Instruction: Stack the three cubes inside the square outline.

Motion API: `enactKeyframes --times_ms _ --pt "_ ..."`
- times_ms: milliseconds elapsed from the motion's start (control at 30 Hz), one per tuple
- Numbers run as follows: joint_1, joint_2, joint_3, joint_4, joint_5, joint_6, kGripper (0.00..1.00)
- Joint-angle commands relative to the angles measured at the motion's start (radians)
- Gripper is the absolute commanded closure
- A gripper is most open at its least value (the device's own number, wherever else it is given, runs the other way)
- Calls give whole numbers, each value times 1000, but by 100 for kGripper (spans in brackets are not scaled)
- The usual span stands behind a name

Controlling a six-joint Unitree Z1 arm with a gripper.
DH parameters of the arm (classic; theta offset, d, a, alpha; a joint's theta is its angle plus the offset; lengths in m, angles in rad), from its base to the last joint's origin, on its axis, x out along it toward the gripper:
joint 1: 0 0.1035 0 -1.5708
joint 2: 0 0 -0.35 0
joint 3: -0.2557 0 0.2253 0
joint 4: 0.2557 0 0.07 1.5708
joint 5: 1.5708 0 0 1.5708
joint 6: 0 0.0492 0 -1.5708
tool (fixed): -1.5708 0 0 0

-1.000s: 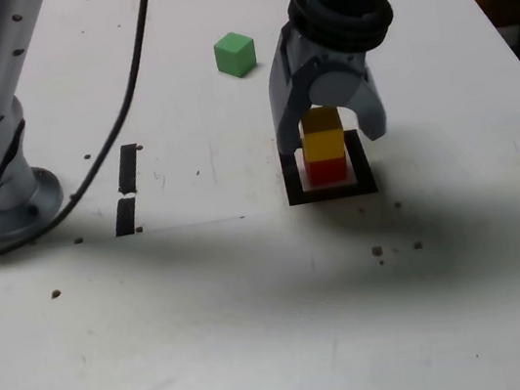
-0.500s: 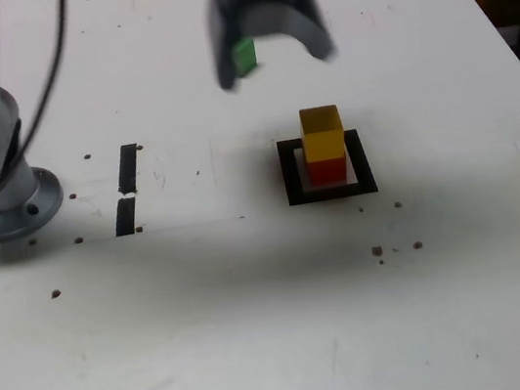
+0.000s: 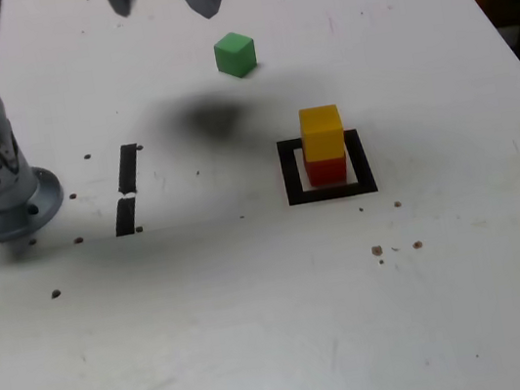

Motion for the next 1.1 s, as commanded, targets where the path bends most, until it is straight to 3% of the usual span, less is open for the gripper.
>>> enactKeyframes --times_ms 0,200,433,700,867,1067 --pt "7 3 18 -31 1 105 0" --pt "34 33 24 -54 4 303 1" --pt "80 133 -27 -85 13 419 0" --pt "115 239 -38 -204 24 435 3" --pt "124 273 -5 -276 44 418 3" --pt "125 306 27 -350 43 411 4"
